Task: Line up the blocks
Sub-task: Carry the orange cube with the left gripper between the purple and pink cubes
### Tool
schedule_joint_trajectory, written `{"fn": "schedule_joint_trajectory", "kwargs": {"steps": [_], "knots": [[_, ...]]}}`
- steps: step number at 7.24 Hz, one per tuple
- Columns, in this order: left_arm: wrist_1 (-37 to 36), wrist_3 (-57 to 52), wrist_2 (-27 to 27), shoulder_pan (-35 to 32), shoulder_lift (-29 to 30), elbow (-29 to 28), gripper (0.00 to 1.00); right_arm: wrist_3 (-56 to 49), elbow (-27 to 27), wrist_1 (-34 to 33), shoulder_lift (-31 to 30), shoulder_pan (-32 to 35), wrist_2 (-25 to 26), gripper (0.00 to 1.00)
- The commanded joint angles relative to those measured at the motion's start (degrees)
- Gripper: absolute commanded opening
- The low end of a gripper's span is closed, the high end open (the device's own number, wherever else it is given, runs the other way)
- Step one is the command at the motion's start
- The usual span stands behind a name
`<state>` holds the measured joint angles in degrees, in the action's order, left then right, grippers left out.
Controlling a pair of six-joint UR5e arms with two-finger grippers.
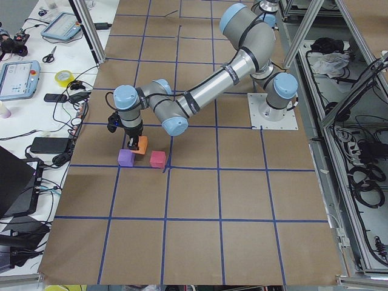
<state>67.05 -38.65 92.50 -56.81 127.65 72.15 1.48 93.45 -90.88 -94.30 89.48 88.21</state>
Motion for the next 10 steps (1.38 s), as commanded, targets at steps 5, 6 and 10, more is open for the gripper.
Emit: {"fn": "schedule_joint_trajectory", "kwargs": {"steps": [5,6,10], "knots": [[0.01,1.74,0.49,0.04,3.74,-1.14,0.00,-0.07,0.15,-0.09,0.08,0.00,0.03,1.00],[0.01,2.00,0.06,0.04,4.35,-0.96,0.00,-0.16,0.15,-0.09,0.08,0.00,0.03,1.00],[-0.25,2.09,0.32,0.04,5.15,-0.61,0.00,-0.16,0.15,-0.09,0.00,0.00,0.82,1.00]]}}
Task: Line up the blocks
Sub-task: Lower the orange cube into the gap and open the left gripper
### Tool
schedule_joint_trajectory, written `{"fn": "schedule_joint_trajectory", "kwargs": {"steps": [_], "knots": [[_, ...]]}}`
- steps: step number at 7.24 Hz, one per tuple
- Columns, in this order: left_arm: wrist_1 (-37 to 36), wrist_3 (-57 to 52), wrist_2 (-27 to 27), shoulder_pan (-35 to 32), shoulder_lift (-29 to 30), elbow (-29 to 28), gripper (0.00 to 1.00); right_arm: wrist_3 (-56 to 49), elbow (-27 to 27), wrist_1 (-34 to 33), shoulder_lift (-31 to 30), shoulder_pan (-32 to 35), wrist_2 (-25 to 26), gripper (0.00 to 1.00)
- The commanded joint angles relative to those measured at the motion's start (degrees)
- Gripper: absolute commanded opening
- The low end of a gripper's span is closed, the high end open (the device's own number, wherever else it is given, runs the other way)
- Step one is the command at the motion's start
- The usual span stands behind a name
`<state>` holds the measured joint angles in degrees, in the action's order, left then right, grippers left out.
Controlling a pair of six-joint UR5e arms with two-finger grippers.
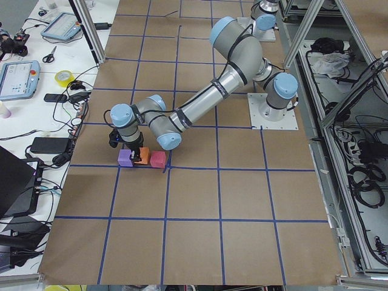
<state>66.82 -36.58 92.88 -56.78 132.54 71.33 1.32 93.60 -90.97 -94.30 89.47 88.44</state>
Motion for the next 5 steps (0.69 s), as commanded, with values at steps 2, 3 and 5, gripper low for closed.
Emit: {"fn": "schedule_joint_trajectory", "kwargs": {"steps": [2,3,5], "knots": [[-0.02,-0.07,0.10,0.00,0.79,0.21,0.00,0.09,0.00,0.00,0.08,0.00,1.30,1.00],[-0.37,-0.25,0.19,0.00,0.97,0.13,0.00,0.00,0.00,0.00,-0.01,0.00,1.30,1.00],[-0.38,-0.34,0.02,0.00,1.41,0.12,0.00,0.09,0.00,0.00,-0.01,0.00,1.30,1.00]]}}
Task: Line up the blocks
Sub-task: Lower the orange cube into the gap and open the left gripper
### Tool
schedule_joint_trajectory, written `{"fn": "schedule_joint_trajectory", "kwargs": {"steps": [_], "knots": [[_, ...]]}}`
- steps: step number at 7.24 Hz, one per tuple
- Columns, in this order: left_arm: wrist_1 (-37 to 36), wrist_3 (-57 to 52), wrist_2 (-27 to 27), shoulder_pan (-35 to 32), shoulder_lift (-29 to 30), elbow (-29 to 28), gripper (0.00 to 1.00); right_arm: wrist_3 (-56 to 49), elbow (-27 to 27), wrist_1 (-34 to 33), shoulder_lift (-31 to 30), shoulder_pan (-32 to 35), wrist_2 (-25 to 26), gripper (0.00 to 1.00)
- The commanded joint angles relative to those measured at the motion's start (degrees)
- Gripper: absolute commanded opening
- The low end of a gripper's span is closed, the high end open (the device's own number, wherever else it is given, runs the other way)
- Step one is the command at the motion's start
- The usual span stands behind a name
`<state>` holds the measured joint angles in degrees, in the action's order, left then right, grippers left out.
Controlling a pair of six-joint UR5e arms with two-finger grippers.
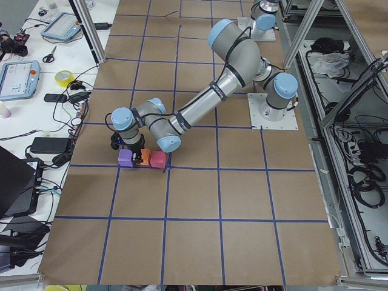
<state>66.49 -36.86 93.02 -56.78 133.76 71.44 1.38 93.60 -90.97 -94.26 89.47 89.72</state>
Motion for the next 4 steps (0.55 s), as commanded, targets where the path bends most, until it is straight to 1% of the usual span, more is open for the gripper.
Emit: {"fn": "schedule_joint_trajectory", "kwargs": {"steps": [1,4], "knots": [[-0.05,-0.14,-0.29,0.09,0.10,0.01,0.00,0.02,0.00,0.00,0.04,0.00,0.10,1.00],[-0.05,-0.58,-0.20,0.70,0.09,-0.34,0.00,0.02,0.00,0.00,0.04,0.00,0.01,1.00]]}}
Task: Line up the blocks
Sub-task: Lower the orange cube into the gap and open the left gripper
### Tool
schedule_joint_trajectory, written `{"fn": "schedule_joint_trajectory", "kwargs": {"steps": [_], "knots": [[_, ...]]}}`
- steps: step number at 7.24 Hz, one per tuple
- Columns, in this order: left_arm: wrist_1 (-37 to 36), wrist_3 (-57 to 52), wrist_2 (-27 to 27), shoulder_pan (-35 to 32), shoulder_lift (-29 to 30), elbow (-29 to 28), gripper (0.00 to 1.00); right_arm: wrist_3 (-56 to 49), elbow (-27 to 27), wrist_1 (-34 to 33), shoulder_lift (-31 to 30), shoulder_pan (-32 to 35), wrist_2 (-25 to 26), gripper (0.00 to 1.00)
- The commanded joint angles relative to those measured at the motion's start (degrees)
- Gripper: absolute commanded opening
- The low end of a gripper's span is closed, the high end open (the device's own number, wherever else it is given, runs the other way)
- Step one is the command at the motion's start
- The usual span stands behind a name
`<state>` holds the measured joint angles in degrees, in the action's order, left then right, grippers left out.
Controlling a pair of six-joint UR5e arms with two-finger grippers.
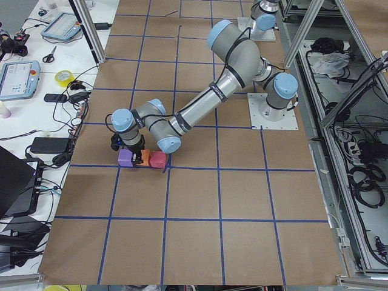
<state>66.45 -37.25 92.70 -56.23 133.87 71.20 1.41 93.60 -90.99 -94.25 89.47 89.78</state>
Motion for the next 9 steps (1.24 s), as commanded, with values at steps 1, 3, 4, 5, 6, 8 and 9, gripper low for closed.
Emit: {"fn": "schedule_joint_trajectory", "kwargs": {"steps": [1,3,4,5,6,8,9], "knots": [[0.00,-0.10,-0.06,0.15,-0.10,0.25,0.00,0.00,-0.09,0.02,0.03,0.00,0.04,1.00],[-0.09,-0.19,0.20,0.07,-0.01,0.69,0.78,0.00,0.00,0.02,0.03,0.00,-0.05,1.00],[-0.09,-0.27,0.46,0.15,-0.01,0.69,1.00,0.00,0.00,0.02,-0.06,0.00,-0.05,1.00],[-0.26,-0.36,0.55,0.15,-0.01,0.61,1.00,0.00,0.00,0.02,0.03,0.00,0.04,1.00],[-0.26,-0.28,0.55,0.07,-0.01,0.52,1.00,0.00,0.00,0.11,0.03,0.00,0.04,1.00],[-0.35,-2.89,0.38,-0.54,-2.97,-0.27,1.00,0.00,0.00,0.29,-0.06,0.00,0.04,1.00],[-0.09,-3.43,0.11,-1.07,-5.87,-0.36,1.00,0.00,0.00,0.64,-0.06,0.00,0.04,1.00]]}}
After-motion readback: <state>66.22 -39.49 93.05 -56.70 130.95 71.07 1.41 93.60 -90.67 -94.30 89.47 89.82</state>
